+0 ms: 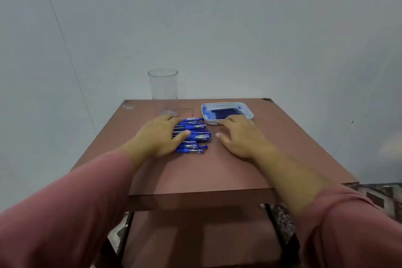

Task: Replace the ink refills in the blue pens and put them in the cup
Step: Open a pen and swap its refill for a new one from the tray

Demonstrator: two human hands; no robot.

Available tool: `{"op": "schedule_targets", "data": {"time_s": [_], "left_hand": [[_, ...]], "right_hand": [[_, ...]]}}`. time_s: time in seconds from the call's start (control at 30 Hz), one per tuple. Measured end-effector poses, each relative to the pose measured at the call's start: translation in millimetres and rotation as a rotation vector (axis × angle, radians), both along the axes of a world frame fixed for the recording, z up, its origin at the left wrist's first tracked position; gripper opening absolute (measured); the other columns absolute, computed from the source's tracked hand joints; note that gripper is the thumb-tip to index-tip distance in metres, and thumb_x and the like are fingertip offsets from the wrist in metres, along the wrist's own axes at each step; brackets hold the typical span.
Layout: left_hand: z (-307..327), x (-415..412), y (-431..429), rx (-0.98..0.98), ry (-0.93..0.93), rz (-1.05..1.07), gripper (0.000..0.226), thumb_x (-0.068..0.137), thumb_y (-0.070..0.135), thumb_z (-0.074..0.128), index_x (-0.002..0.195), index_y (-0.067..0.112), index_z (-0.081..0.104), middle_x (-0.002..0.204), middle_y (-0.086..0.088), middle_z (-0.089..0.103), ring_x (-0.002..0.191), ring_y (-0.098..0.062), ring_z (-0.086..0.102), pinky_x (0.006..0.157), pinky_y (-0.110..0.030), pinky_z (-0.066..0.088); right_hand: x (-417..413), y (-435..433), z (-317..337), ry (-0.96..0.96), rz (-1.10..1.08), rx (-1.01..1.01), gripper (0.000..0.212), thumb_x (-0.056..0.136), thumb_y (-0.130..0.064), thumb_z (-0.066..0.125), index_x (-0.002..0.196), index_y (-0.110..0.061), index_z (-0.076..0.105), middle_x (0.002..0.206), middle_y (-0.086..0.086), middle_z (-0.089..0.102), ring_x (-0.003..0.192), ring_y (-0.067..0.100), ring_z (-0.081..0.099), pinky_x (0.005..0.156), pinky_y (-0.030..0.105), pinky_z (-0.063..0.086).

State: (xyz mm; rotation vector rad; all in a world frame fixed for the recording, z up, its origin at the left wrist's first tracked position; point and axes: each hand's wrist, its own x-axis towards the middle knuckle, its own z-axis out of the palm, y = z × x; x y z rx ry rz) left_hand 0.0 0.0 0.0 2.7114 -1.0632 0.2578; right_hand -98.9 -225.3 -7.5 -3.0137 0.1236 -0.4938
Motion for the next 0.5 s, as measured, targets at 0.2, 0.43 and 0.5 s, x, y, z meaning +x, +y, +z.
{"op": "schedule_targets", "data": {"time_s": [0.2,0.43,0.5], "left_hand": [[-24,3,-2,-0.092,0.048,-0.004,0.059,0.095,0.058,0.033,0.142,0.024,0.044,0.149,0.001,0.040,0.135,-0.017,0.038,0.111,-0.034,0.029],[-37,6,0,-0.169,0.013,0.022,0.074,0.084,0.068,0.018,0.141,0.029,0.046,0.148,0.008,0.041,0.134,-0.014,0.039,0.113,-0.039,0.029],[-38,6,0,-0.176,0.003,0.021,0.074,0.084,0.067,0.018,0.141,0.029,0.047,0.148,0.008,0.041,0.134,-0.013,0.039,0.113,-0.038,0.029]], "right_hand": [[6,-6,-17,0.064,0.041,0.095,0.046,0.094,-0.048,0.046,0.135,-0.026,0.050,0.128,-0.002,0.052,0.122,0.018,0.044,0.104,0.036,0.035],[9,-13,-24,0.051,0.075,0.102,0.043,0.095,-0.046,0.046,0.133,-0.027,0.052,0.126,-0.004,0.052,0.119,0.017,0.043,0.099,0.035,0.035],[9,-13,-24,0.032,0.076,0.104,0.042,0.095,-0.044,0.047,0.132,-0.027,0.053,0.127,-0.004,0.052,0.119,0.017,0.043,0.098,0.034,0.034]]}}
